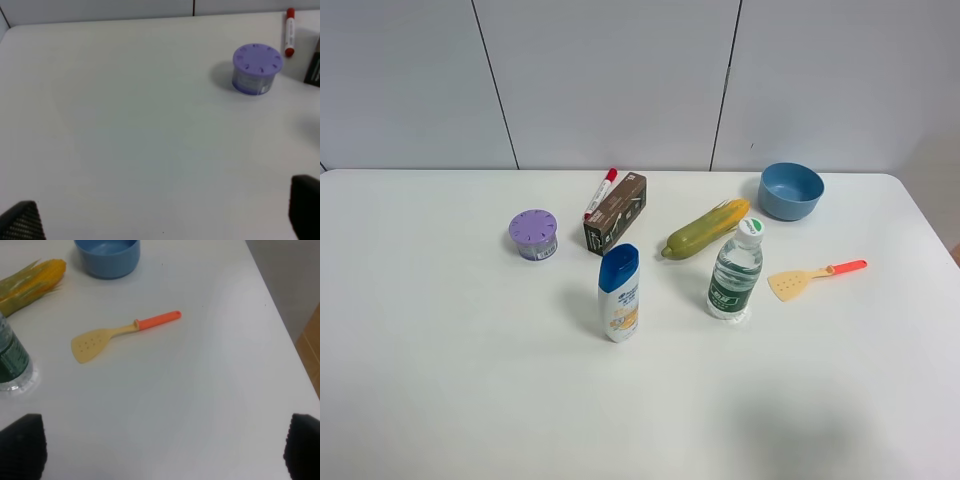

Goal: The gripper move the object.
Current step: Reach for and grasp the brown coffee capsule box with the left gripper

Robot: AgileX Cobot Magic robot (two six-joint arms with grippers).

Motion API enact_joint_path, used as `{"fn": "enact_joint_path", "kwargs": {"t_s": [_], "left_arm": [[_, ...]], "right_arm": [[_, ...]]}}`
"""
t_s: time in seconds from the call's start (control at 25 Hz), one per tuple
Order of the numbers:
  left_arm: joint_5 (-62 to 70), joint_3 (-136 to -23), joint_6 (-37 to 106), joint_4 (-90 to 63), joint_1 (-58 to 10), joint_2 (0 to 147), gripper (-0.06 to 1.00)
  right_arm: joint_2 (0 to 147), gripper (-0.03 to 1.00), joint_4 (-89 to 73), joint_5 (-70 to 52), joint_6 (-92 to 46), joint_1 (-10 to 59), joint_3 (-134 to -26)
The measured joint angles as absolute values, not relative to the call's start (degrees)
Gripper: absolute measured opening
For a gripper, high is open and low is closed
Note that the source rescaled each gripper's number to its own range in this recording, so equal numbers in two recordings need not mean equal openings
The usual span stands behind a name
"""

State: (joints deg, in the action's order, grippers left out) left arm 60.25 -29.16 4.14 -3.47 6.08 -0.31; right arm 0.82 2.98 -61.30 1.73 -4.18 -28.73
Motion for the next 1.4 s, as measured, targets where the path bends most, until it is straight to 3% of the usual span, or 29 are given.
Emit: {"fn": "enact_joint_path", "kwargs": {"t_s": [0.4,1.04,1.2,1.4], "left_arm": [[60.51,-34.20,4.20,-4.50,6.08,5.02,1.00],[52.23,-62.71,8.80,-9.09,5.41,55.94,1.00],[51.42,-70.17,8.93,-8.80,-0.08,65.23,1.00],[50.14,-78.06,8.54,-8.60,-11.83,75.83,1.00]], "right_arm": [[0.82,1.00,2.98,-61.30,1.73,-4.18,-28.73],[0.82,1.00,2.98,-61.30,1.73,-4.18,-28.73],[0.82,1.00,2.98,-61.30,1.73,-4.18,-28.73],[0.82,1.00,2.98,-61.30,1.73,-4.18,-28.73]]}}
